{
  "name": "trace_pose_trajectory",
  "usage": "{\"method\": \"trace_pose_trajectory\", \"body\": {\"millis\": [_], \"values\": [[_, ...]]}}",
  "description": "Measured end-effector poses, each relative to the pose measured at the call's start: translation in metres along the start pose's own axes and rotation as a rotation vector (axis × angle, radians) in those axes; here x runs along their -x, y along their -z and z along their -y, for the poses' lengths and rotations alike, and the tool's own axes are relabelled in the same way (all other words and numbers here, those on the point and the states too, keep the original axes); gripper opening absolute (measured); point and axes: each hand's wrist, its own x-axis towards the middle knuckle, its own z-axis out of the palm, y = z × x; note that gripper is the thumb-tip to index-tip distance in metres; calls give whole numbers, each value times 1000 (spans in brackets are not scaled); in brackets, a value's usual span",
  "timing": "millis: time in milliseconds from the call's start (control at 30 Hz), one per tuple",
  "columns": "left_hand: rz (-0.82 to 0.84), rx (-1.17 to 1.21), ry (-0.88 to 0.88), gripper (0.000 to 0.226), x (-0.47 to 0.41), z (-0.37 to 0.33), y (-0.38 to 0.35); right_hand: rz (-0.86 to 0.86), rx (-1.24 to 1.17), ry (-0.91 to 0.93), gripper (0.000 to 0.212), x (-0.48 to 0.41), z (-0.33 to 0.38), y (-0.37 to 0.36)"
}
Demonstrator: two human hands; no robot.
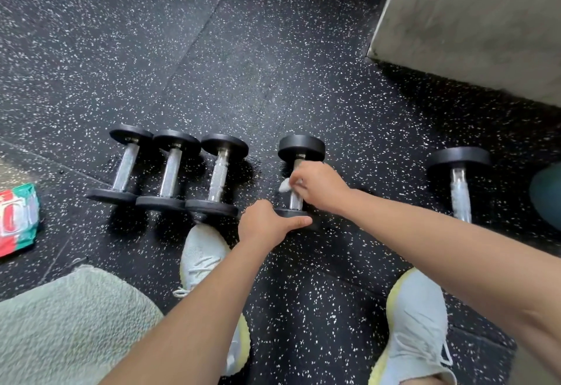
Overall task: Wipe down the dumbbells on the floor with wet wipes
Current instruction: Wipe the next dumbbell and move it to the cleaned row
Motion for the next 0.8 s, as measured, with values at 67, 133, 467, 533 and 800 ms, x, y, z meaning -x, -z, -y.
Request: {"method": "trace_pose_trajectory", "body": {"millis": [67,133,467,533,800], "values": [[4,3,8,91,1,1,2,-95,-8,-81,16,-12,0,2],[14,8,12,90,1,0,4,-128,0,-132,17,-14,1,-2],[129,103,-1,78,-6,8,9,-14,18,-50,14,-22,-2,6],[162,165,13,75,-9,11,10,-67,29,-77,15,-26,0,3],[282,364,68,72,-19,19,17,81,8,48,12,-11,5,-10]]}}
